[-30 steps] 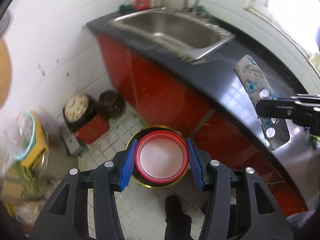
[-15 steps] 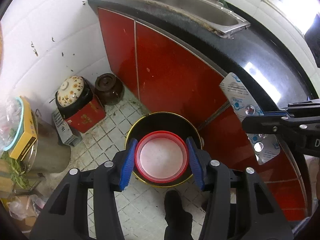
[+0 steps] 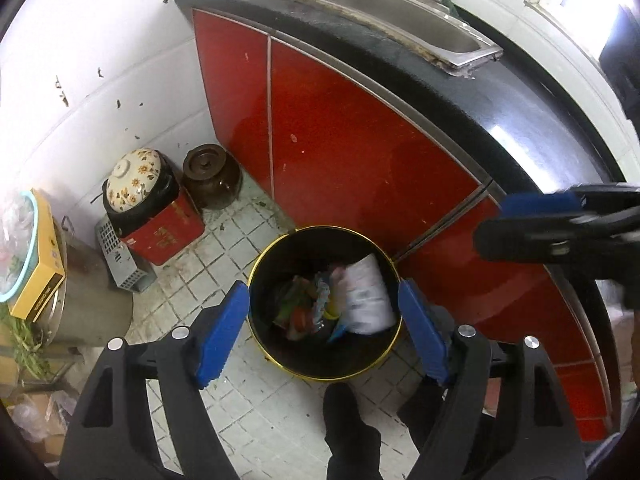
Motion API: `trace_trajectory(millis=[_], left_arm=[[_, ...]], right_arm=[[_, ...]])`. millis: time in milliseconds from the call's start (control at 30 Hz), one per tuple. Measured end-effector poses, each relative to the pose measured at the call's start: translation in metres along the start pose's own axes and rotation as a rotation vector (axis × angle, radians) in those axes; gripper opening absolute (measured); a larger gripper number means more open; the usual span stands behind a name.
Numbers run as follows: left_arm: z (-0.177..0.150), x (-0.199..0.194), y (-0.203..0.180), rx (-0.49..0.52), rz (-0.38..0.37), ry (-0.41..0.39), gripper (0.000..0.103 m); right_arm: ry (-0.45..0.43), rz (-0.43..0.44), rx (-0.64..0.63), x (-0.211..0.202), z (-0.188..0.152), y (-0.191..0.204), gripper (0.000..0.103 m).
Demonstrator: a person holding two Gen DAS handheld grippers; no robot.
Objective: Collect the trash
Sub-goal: 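Move both open tools back up over the worktop trash, then grasp the green paper packet with the left tool while the right tool grasps the foil wad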
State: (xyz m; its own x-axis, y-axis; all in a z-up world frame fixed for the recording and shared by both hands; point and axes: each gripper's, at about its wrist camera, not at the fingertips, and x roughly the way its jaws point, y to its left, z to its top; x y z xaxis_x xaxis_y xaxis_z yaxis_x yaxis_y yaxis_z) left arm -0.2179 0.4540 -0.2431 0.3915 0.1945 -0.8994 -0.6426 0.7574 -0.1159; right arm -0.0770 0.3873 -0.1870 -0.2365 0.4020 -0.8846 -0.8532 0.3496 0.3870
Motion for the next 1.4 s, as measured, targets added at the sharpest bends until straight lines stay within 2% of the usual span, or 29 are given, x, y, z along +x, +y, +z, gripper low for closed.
trace_trajectory(millis=[33,100,167,333,500,600,667,767,800,933,1167,1300,1400], left_arm=[[0.0,-0.001,0.001,-0.002,0.001,-0.002,0.078],[-0.001,-0.004,0.002,-0.008,0.006,-0.009,0.089],[-0.002,-0.007,0.001,-0.005,0.02,-0.014,0.093],[0.002,-0.016,-0.013,0.043,0.028,-0.009,0.095],[0.019,-0.038,-0.052,0.12,-0.017,-0.048,0.095],[0.031,-0.052,-0.096,0.208,-0.081,-0.086,0.095],[0.038,-0.059,-0.134,0.28,-0.124,-0.102,0.095],[0.046,-0.067,-0.206,0.4,-0.205,-0.108,0.095],[0.047,-0.071,-0.242,0.459,-0.24,-0.117,0.095],[0.04,-0.083,-0.343,0.621,-0.357,-0.132,0.095],[0.001,-0.09,-0.492,0.894,-0.506,-0.114,0.095],[-0.016,-0.083,-0.549,1.024,-0.545,-0.103,0.095],[-0.029,-0.074,-0.586,1.111,-0.562,-0.087,0.095]], right_arm=[[0.0,0.004,0.001,-0.001,0.001,0.0,0.07],[-0.006,0.008,0.001,-0.006,0.0,-0.001,0.07],[-0.023,0.006,0.003,-0.016,-0.003,-0.003,0.071],[-0.1,-0.011,0.049,-0.056,-0.014,-0.019,0.079],[-0.232,-0.088,0.175,-0.133,-0.047,-0.071,0.083],[-0.312,-0.161,0.268,-0.182,-0.076,-0.111,0.083],[-0.363,-0.245,0.375,-0.225,-0.111,-0.15,0.084],[-0.427,-0.331,0.501,-0.273,-0.16,-0.194,0.084],[-0.446,-0.361,0.548,-0.289,-0.179,-0.209,0.085],[-0.516,-0.469,0.734,-0.348,-0.266,-0.264,0.085],[-0.555,-0.541,0.946,-0.389,-0.391,-0.317,0.085],[-0.535,-0.541,0.976,-0.388,-0.43,-0.338,0.085],[-0.515,-0.533,0.955,-0.385,-0.443,-0.354,0.085]])
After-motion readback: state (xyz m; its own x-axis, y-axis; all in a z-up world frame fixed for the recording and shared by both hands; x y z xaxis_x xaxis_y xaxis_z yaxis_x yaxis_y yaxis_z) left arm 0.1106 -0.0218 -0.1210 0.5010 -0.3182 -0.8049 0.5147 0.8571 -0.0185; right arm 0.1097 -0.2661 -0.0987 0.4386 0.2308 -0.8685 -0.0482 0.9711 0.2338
